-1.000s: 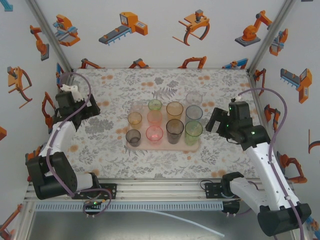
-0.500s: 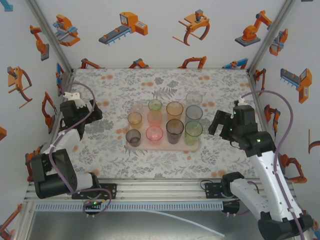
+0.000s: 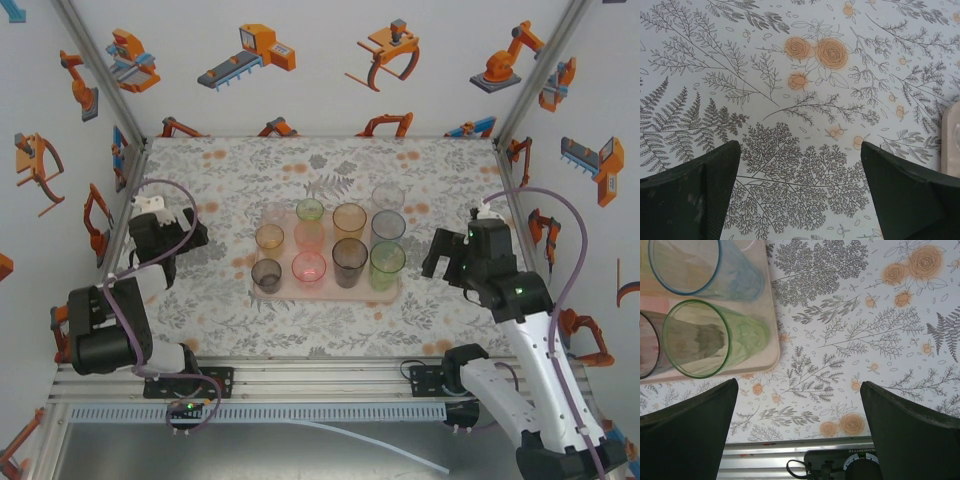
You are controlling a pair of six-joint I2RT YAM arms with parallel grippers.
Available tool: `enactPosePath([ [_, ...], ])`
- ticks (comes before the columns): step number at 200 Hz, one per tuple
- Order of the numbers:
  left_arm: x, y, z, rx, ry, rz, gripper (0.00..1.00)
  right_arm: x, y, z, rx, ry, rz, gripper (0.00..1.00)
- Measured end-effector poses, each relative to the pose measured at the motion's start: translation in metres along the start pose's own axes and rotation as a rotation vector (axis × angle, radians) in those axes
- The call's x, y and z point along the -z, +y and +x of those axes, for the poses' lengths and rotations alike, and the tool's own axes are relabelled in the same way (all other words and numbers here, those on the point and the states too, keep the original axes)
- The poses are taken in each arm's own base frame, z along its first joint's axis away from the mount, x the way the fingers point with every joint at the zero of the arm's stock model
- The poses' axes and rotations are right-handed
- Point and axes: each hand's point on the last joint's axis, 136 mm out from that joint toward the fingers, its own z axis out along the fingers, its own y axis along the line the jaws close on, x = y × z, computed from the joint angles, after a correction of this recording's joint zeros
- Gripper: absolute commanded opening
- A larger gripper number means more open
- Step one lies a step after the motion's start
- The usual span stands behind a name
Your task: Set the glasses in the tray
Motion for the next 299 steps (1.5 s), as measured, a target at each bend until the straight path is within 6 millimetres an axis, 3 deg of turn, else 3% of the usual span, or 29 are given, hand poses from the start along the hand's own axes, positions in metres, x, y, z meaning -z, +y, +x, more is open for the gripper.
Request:
enactPosePath([
  [24, 0.003, 0.000, 0.018, -0.002, 0.002, 0.003, 0.97, -0.006, -0.005, 0.005, 0.002, -0.007, 0.017, 0.99],
  [64, 0.008, -0.020, 0.025, -0.073, -0.079, 0.054, 0.97, -0.023, -0.010, 0.007, 0.006, -0.033, 0.039, 1.00],
  [84, 0.004, -0.023, 0.043, -0.102, -0.074, 0.062, 0.97, -0.031, -0.012, 0.005, 0.014, -0.056, 0.055, 1.00],
  [146, -0.002, -0.016, 0.017, -0.109, -0.129, -0.003, 0.97, -0.063, -0.019, -0.013, 0.112, -0.170, 0.123, 1.00],
  [224, -0.003, -0.012, 0.021, -0.107, -0.109, -0.025, 0.97, -0.099, -0.029, -0.014, 0.238, -0.312, 0.168, 1.00],
  [267, -0.003, -0.012, 0.021, -0.107, -0.109, -0.028, 0.97, -0.136, -0.062, 0.010, 0.206, -0.306, 0.220, 1.00],
  [299, -0.003, -0.012, 0.021, -0.107, -0.109, -0.029, 0.97, -0.154, -0.093, 0.002, 0.092, -0.334, 0.240, 1.00],
])
